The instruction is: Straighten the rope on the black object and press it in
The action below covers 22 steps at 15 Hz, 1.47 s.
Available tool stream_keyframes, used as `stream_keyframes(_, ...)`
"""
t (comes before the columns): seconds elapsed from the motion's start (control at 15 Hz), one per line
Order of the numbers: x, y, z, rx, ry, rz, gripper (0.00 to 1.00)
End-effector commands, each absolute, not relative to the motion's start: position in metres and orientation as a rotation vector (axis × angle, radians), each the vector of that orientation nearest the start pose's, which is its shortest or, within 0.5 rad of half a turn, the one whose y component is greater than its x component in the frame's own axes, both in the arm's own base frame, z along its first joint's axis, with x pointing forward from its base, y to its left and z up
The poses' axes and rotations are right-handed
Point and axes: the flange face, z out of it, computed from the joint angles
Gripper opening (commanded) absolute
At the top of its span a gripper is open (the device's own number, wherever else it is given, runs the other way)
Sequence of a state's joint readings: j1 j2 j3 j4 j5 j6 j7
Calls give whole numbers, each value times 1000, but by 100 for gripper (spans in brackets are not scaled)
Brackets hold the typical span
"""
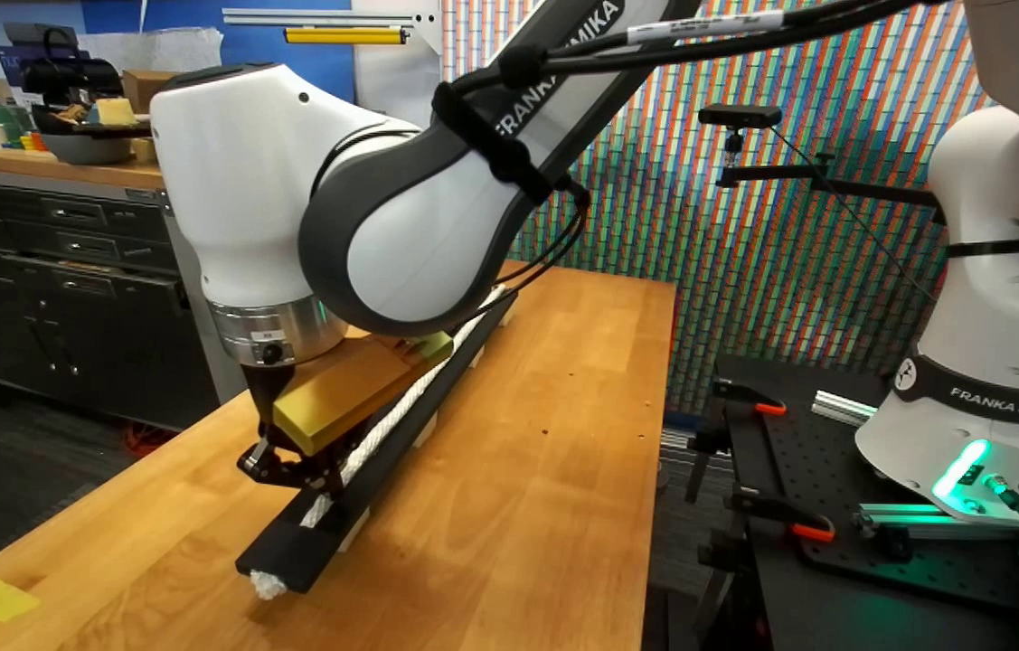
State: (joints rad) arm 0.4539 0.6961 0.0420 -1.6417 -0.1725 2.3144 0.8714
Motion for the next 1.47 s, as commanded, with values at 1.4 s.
stream_keyframes(1.4,612,265,228,-3193,462,-270,0)
